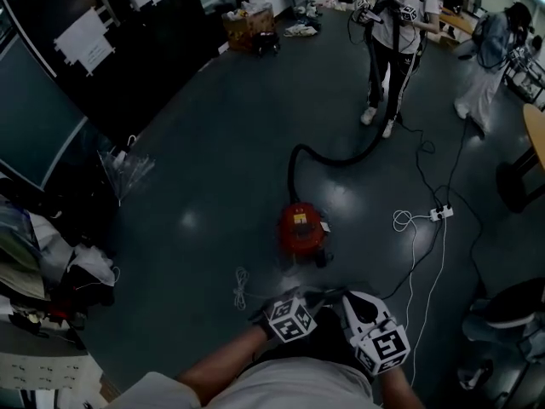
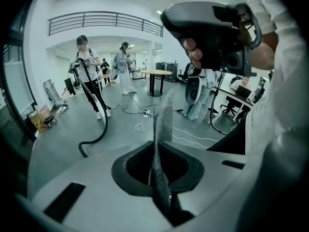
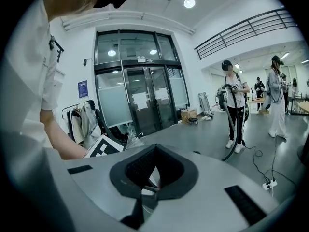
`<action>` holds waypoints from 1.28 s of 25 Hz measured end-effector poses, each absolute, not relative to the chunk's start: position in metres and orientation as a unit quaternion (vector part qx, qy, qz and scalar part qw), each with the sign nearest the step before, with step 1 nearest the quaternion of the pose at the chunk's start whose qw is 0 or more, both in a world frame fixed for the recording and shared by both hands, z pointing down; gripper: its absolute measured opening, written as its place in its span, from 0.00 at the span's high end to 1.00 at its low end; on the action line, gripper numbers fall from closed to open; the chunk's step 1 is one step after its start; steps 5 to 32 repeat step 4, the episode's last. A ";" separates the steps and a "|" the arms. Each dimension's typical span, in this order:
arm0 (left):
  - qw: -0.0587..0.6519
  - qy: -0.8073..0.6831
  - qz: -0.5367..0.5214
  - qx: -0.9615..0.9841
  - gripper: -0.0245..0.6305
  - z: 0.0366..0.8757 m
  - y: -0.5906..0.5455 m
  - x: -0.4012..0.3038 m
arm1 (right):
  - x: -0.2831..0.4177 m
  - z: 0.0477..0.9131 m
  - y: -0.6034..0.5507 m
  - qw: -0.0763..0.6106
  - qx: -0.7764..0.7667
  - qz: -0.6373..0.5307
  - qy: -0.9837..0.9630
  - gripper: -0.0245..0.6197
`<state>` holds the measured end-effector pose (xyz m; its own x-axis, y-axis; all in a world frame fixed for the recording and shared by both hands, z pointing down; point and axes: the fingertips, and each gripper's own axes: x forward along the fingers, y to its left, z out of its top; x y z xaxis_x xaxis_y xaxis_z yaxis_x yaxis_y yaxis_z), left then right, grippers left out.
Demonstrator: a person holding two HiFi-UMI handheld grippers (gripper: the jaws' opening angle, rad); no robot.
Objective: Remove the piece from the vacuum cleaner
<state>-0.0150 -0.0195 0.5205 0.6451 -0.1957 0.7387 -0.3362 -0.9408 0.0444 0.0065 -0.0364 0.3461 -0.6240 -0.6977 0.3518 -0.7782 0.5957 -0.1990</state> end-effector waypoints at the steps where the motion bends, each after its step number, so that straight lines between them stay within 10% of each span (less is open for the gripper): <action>1: 0.090 -0.147 0.395 0.902 0.92 0.519 -0.018 -0.017 | 0.006 0.345 -0.035 0.119 0.417 0.168 -0.885 0.94; 32: 0.090 -0.147 0.396 0.902 0.92 0.516 -0.015 -0.020 | 0.004 0.342 -0.032 0.119 0.417 0.167 -0.885 0.94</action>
